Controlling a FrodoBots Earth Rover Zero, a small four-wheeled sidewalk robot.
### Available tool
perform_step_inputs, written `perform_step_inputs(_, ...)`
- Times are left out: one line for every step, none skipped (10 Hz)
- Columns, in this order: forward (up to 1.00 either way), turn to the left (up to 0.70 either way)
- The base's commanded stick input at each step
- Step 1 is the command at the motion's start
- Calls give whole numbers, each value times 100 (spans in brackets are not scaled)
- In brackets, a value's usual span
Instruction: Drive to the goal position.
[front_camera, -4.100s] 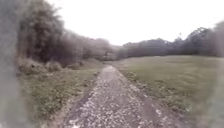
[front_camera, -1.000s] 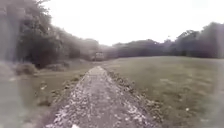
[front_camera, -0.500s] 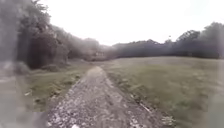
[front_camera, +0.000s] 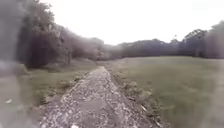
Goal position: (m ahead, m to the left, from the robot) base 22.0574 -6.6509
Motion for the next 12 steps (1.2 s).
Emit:
perform_step_inputs(100, 2)
perform_step_inputs(100, 2)
perform_step_inputs(100, 3)
perform_step_inputs(100, 3)
perform_step_inputs(100, 4)
perform_step_inputs(100, 1)
perform_step_inputs(100, 0)
perform_step_inputs(100, 0)
perform_step_inputs(100, 0)
perform_step_inputs(100, 0)
perform_step_inputs(100, 0)
perform_step_inputs(100, 0)
